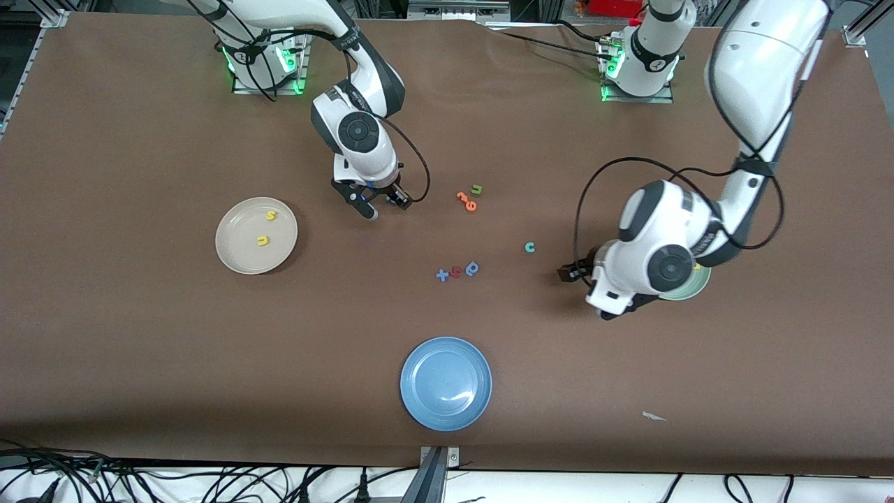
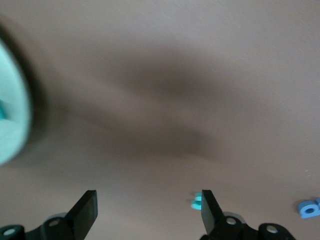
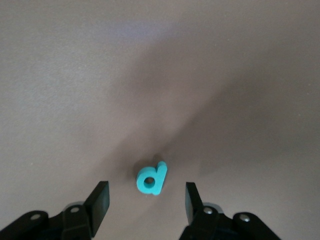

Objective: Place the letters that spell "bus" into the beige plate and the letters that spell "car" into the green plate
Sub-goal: 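Grasp the teal d and teal c with the right and left grippers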

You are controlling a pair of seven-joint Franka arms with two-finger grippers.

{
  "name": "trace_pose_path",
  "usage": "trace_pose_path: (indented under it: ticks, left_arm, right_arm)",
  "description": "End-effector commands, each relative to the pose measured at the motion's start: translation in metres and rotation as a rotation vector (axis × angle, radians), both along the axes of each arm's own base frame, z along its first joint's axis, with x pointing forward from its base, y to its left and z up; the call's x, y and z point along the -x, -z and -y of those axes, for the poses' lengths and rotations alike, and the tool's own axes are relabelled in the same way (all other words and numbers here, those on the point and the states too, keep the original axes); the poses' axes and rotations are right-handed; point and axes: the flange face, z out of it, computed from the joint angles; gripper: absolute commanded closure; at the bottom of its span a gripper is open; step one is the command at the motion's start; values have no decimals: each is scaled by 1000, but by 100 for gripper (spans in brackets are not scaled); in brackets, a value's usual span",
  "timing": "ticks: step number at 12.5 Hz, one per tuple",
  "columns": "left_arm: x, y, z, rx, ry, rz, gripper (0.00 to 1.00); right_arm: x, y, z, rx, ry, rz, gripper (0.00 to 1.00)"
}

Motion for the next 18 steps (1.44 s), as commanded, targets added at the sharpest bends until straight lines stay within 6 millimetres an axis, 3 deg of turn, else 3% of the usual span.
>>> trace_pose_path:
  ticks: [1,4,6,8,11,18]
  left_arm:
    - [23,19,29,-14,-42,36,9]
    - [47,38,56,-25,-45,56,11]
    - [61,52,66,-56,-48,83,11]
    - [70,58,75,-69,-58,89,11]
    - [72,63,77,-73,-70,83,24]
    - [84,74,85,-55,-98,115,36]
  right_arm:
    - [-2,9,-1,-11,36,12,32]
    - [5,21,3,-12,51,21,37]
    - [9,23,-1,-12,55,22,44]
    - [11,25,-1,-8,59,18,46]
    - [17,29,3,2,60,8,51]
    - [17,28,3,6,52,2,94]
